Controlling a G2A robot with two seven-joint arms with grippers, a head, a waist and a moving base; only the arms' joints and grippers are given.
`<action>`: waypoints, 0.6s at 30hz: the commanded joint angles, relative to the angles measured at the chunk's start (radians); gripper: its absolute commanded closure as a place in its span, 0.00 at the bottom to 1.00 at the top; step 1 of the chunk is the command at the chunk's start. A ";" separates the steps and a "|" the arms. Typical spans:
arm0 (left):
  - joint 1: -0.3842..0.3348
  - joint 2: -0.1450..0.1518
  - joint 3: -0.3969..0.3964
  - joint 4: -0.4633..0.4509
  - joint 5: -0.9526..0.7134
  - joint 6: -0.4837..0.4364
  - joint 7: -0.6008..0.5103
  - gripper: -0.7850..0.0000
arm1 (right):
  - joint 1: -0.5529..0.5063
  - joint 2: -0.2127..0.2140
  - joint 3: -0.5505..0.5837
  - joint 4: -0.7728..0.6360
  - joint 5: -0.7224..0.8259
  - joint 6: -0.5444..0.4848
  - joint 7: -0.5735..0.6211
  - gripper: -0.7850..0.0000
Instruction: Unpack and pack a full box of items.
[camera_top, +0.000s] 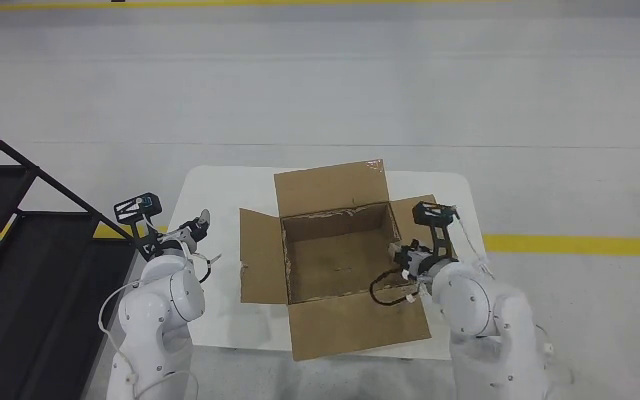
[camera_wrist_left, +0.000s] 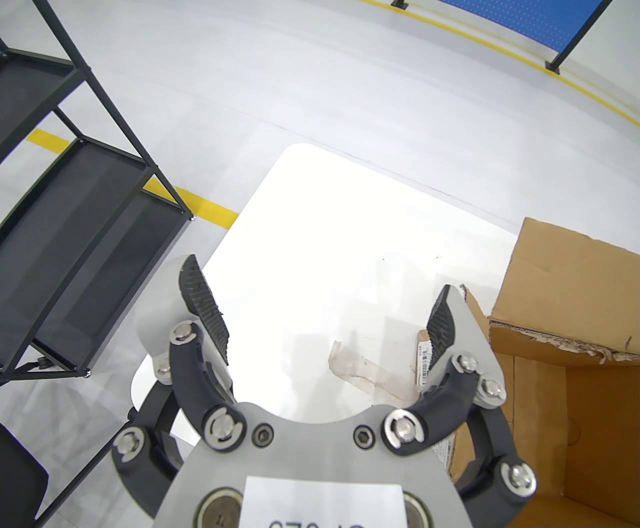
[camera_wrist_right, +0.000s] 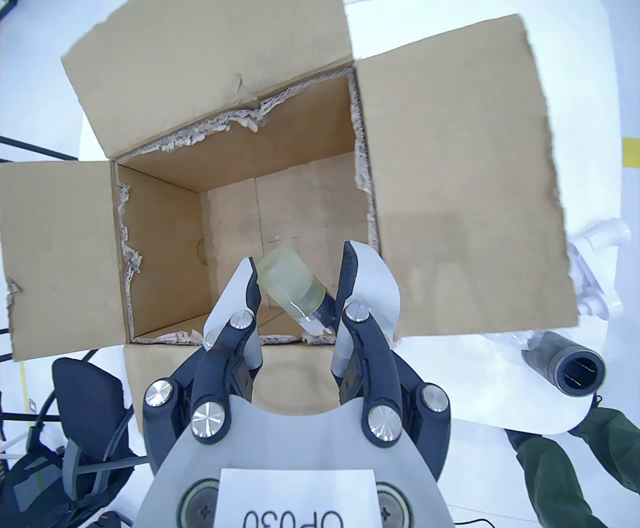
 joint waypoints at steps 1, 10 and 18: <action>0.000 0.000 0.000 0.000 0.000 0.000 0.000 0.00 | -0.048 0.006 0.069 -0.063 0.034 -0.014 0.007 1.00; 0.000 0.000 0.000 0.000 0.000 0.000 0.000 0.00 | -0.245 0.025 0.280 -0.169 0.107 -0.052 -0.019 1.00; 0.000 0.000 0.000 0.000 0.000 0.000 0.000 0.00 | -0.337 0.034 0.355 -0.108 0.164 -0.070 -0.074 1.00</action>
